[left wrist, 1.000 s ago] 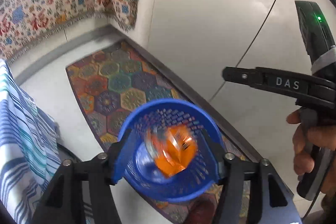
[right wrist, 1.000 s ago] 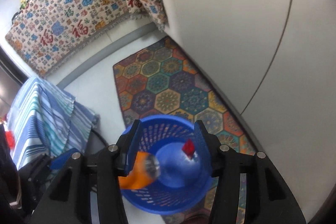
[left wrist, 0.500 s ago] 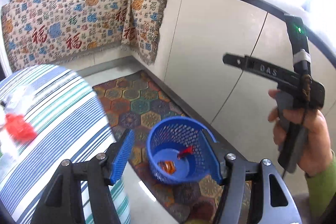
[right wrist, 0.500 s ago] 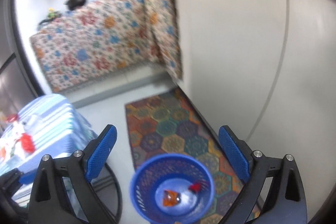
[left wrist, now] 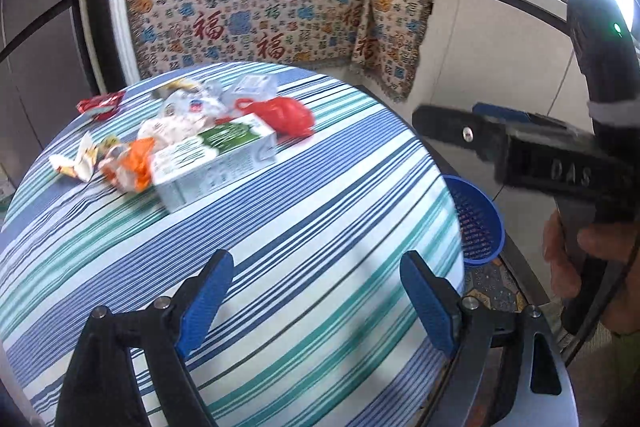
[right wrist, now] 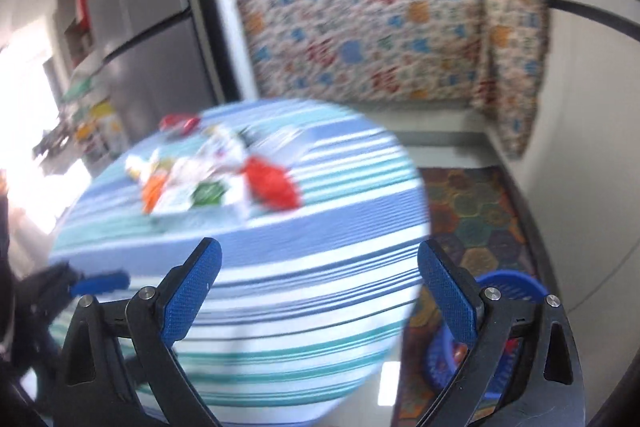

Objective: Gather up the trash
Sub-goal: 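Return both tools over the table toward the remaining trash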

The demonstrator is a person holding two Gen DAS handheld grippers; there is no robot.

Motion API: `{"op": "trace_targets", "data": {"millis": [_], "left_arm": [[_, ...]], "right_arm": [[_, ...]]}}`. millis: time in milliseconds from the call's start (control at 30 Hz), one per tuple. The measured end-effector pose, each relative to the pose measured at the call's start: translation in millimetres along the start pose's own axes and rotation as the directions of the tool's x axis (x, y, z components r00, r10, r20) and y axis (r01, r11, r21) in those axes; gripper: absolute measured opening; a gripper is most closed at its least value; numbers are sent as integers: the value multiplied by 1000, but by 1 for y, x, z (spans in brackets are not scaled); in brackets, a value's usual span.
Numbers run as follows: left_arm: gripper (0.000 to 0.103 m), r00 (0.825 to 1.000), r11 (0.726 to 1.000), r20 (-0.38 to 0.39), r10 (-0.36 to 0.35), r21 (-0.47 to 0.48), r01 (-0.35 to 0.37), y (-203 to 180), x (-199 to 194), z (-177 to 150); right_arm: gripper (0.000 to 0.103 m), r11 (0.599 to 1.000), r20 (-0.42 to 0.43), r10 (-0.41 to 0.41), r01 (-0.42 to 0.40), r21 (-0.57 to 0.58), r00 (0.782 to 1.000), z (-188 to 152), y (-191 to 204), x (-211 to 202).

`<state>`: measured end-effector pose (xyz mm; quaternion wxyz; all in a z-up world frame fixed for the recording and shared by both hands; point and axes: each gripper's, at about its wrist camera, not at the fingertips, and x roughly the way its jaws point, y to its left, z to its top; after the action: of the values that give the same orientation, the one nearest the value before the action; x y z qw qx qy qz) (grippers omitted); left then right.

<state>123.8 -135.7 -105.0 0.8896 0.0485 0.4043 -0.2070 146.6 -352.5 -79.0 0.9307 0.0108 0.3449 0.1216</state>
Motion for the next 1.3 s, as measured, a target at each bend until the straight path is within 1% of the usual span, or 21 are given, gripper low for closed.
{"op": "trace_targets", "data": {"millis": [33,100,200,300,467,500,533,567,633,667,700,733,767,833,1100,1133,1200,1300], "left_arm": [[87,1000,1000,-5,21,-15,-21,12,0,-4],[87,995,995,-15,99,-25,-100,36,0,-10],[87,977,977,-31,210,-18,-210,69,3,-16],[87,964,964,-52,260,-53,-262,103,7,-19],[87,948,945,-99,303,-99,-313,136,15,-27],[87,945,942,-109,308,-101,-319,141,19,-28],[89,943,941,-121,311,-103,-324,143,23,-29],[89,949,944,-109,295,-119,-307,146,22,-30],[89,959,947,-117,259,-162,-276,154,24,-30],[92,961,947,-120,249,-180,-267,158,24,-30],[94,959,943,-118,257,-187,-276,160,25,-30],[100,956,938,-123,266,-195,-286,162,26,-29],[103,955,934,-133,266,-210,-290,166,27,-27],[103,953,931,-136,269,-218,-294,170,30,-24],[103,952,925,-137,275,-231,-300,181,35,-16],[103,952,921,-133,275,-247,-301,186,34,-15],[103,962,916,-97,255,-295,-272,200,29,-11],[103,962,892,-52,267,-364,-267,230,18,2]], "right_arm": [[99,1000,-25,12,-12,-17,1000,-5,11,8],[99,999,-69,22,-25,-38,997,-14,29,22],[99,998,-126,20,-27,-54,992,-24,45,42],[99,996,-150,-5,-9,-90,989,-27,61,57],[99,993,-190,-23,0,-120,982,-32,80,79],[99,993,-197,-21,-3,-122,980,-35,85,80],[99,992,-205,-19,-8,-126,979,-36,89,83],[99,991,-211,-18,-11,-132,977,-36,92,85],[99,989,-218,-16,-16,-145,976,-36,98,88],[99,988,-222,-15,-19,-152,975,-36,101,89],[99,987,-227,-16,-21,-157,974,-36,102,91],[99,987,-232,-18,-20,-162,972,-36,103,93],[99,986,-238,-20,-20,-164,971,-37,103,95],[99,986,-252,-22,-20,-163,968,-38,103,100],[102,988,-250,-34,-5,-153,968,-36,100,103],[102,988,-250,-34,-5,-153,968,-36,100,103],[103,988,-251,-31,-7,-151,968,-36,99,103],[103,988,-250,-32,-7,-151,968,-35,99,103]]}}
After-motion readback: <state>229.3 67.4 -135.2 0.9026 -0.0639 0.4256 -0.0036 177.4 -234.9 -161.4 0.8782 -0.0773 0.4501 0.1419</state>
